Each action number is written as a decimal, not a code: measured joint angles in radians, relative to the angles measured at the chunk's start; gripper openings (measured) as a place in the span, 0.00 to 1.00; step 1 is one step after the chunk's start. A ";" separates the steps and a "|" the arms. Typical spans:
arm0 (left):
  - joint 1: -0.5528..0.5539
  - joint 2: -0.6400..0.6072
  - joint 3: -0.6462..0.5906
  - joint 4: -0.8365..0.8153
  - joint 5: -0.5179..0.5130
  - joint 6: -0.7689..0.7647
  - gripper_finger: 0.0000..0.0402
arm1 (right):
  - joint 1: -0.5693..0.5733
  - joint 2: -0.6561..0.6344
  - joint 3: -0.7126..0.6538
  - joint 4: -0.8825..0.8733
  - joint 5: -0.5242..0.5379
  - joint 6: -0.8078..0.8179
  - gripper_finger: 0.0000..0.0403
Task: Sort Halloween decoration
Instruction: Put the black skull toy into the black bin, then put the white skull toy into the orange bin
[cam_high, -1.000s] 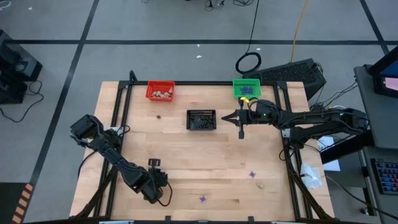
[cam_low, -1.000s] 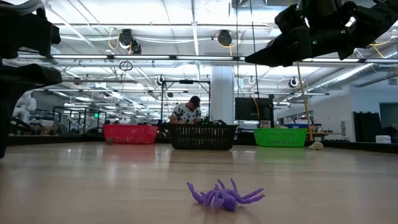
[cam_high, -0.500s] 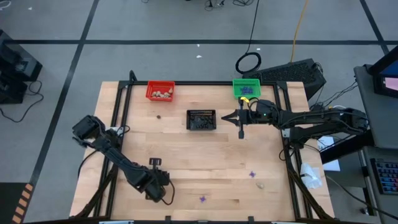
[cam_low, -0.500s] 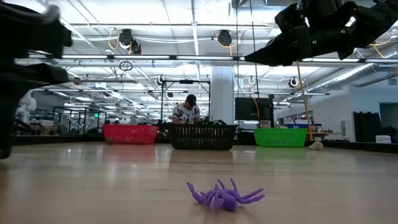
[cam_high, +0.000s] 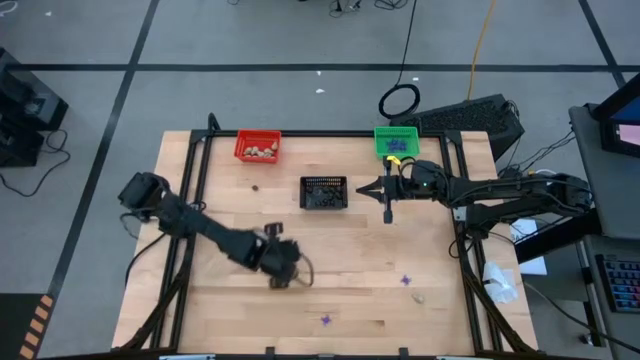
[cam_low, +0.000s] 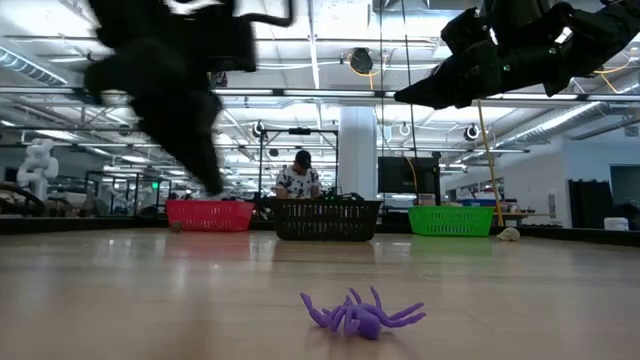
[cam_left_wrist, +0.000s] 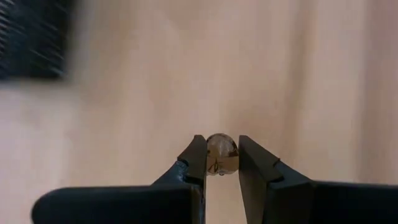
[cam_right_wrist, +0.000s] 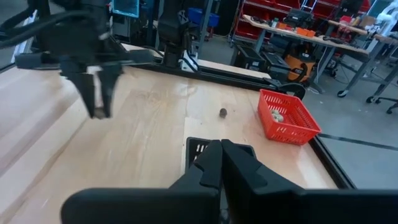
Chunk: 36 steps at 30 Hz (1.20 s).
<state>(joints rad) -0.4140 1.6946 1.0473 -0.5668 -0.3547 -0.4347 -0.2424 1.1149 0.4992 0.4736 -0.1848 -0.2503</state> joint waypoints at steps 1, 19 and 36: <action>0.029 -0.004 0.000 0.033 -0.023 0.027 0.12 | 0.000 0.000 0.000 0.000 0.000 0.001 0.00; 0.570 0.037 -0.020 0.502 0.126 0.347 0.12 | 0.002 0.000 0.000 -0.052 0.000 0.058 0.00; 0.613 0.120 -0.020 0.558 0.223 0.364 0.46 | 0.002 0.000 0.000 -0.067 0.000 0.056 0.00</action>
<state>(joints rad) 0.1992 1.8149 1.0275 -0.0085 -0.1318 -0.0704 -0.2405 1.1149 0.4995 0.4069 -0.1844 -0.1944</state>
